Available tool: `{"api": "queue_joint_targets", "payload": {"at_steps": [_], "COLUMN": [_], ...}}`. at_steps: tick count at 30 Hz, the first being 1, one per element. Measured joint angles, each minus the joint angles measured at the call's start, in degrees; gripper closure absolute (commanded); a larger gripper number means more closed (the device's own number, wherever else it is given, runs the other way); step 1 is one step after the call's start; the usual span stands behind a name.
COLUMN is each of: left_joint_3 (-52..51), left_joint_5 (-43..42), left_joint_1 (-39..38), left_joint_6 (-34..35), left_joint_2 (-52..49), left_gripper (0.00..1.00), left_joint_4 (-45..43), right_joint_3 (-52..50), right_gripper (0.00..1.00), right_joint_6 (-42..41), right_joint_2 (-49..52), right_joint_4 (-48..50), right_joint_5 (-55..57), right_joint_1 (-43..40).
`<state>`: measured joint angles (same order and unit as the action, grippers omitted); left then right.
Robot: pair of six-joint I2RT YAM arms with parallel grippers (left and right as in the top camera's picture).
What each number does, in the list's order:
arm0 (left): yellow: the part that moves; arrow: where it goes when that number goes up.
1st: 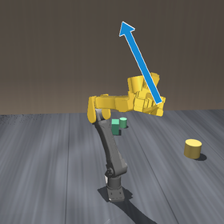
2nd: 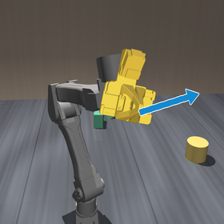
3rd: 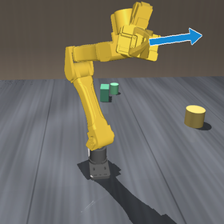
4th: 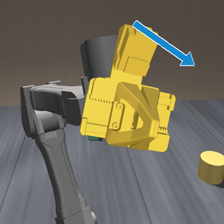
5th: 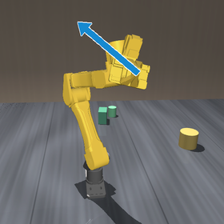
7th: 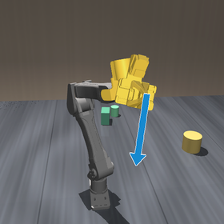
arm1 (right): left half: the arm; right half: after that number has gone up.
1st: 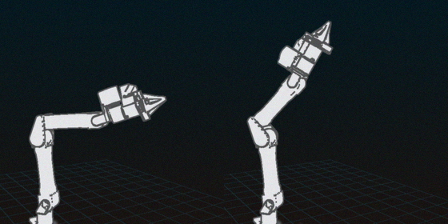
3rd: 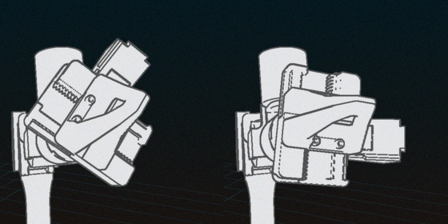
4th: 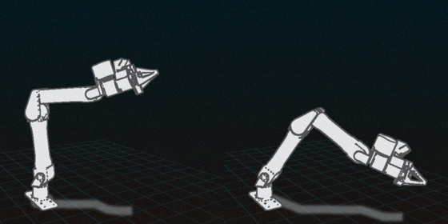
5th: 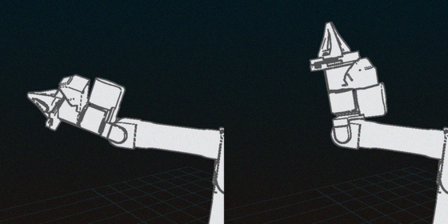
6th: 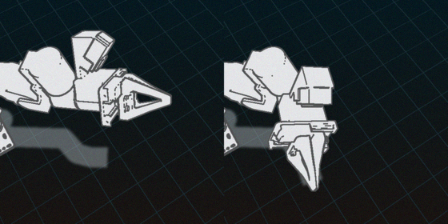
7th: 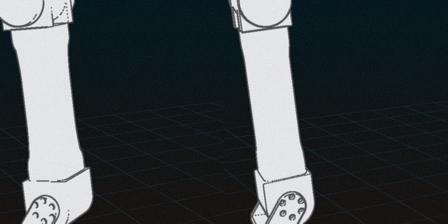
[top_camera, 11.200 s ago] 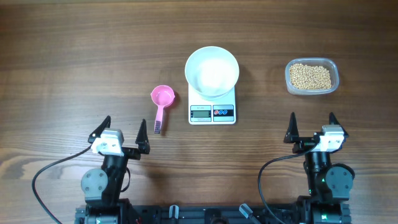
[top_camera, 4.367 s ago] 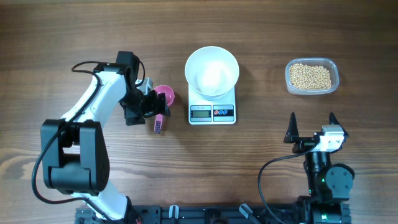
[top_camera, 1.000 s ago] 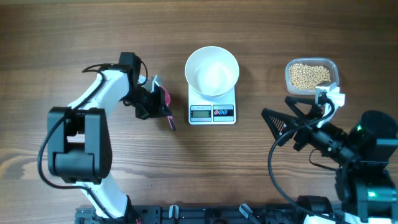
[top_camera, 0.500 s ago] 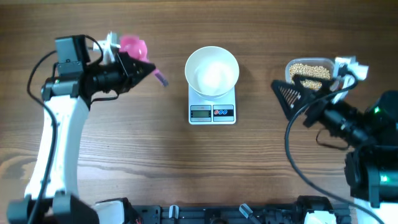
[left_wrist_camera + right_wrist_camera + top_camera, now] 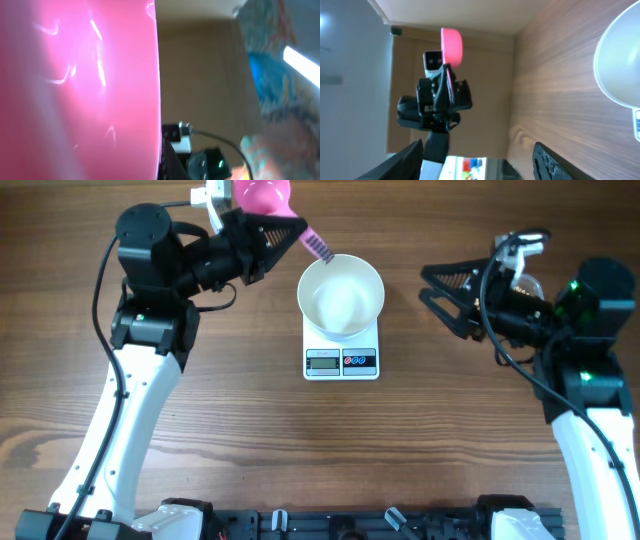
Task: Scoop item into bowl and weigh 150g on scale
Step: 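Bring the scoop above the bowl and pass it to the right gripper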
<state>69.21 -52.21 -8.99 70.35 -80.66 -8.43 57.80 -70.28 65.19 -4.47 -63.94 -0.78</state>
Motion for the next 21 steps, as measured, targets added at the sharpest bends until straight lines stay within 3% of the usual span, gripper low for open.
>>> {"api": "queue_joint_targets", "payload": {"at_steps": [5, 10, 21], "left_joint_3": [0.0, 0.0, 0.0], "left_joint_5": [7.41, 12.57, 14.25], "left_joint_1": [-3.98, -8.37, -13.42], "left_joint_6": [7.52, 13.99, 19.41], "left_joint_2": [-0.02, -0.04, -0.11], "left_gripper": [0.96, 0.96, 0.96], "left_joint_4": [-0.13, -1.57, -4.72], "right_joint_3": [0.0, 0.0, 0.0], "right_gripper": [0.26, 0.26, 0.35], "right_joint_6": [-5.4, -9.44, -15.76], "right_joint_2": [0.24, 0.2, 2.99], "right_joint_4": [10.34, 11.43, 21.03], "right_joint_5": [2.01, 7.48, 11.02], "right_joint_1": [5.07, 9.68, 11.1]}}
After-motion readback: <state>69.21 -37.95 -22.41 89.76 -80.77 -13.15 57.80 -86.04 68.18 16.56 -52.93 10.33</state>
